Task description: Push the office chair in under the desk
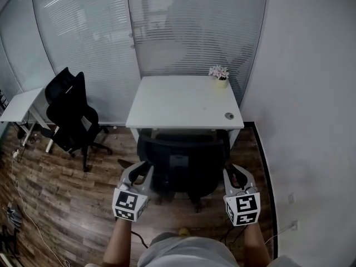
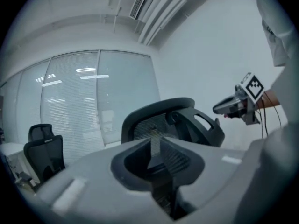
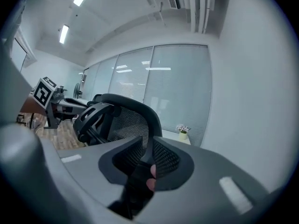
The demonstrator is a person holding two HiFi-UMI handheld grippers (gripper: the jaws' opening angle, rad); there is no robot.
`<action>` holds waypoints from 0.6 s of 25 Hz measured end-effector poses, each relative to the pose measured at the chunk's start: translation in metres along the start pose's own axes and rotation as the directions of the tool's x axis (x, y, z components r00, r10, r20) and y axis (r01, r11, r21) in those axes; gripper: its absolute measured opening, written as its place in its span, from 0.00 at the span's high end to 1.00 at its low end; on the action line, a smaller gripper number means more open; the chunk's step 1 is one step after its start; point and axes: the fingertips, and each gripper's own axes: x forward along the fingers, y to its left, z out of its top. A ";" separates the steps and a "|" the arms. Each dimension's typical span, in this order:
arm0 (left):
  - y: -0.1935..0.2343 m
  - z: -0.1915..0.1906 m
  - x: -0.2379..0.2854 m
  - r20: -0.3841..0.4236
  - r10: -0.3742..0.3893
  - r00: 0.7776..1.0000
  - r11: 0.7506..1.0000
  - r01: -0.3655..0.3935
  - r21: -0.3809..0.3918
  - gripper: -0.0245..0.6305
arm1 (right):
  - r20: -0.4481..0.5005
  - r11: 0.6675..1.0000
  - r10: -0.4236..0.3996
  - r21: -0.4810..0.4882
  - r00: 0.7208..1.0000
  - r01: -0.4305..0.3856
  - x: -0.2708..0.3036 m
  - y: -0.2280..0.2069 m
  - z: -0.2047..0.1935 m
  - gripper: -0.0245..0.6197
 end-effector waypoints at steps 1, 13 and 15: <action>0.001 0.000 0.000 0.001 0.011 1.000 1.000 -0.011 -0.004 0.88 | 0.003 1.000 -0.001 0.008 1.000 0.001 -0.001 -0.001 0.001 0.86; 0.016 0.010 -0.006 0.029 0.089 0.996 0.993 -0.087 -0.074 0.96 | 0.015 0.997 -0.058 0.047 0.998 0.058 0.002 -0.014 0.007 0.96; 0.019 0.012 -0.008 0.035 0.104 0.994 0.991 -0.101 -0.086 0.96 | 0.022 0.996 -0.071 0.059 0.997 0.069 0.002 -0.018 0.007 0.96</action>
